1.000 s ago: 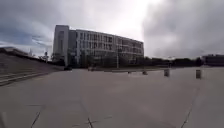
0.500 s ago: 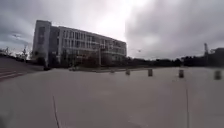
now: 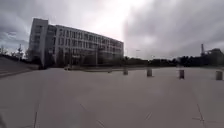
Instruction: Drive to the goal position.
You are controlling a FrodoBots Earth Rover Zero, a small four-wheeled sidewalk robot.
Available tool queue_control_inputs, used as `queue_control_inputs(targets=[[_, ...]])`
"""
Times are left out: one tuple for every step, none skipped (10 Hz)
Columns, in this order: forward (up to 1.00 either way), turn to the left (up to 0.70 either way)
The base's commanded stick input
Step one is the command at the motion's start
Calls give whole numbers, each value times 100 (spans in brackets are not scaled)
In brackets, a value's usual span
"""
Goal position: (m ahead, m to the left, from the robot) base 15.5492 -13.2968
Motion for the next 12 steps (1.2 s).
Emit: queue_control_inputs(targets=[[42,0],[0,0],[3,0],[4,0],[4,0],[2,0],[0,0],[3,0],[4,0],[4,0],[4,0],[4,0]])
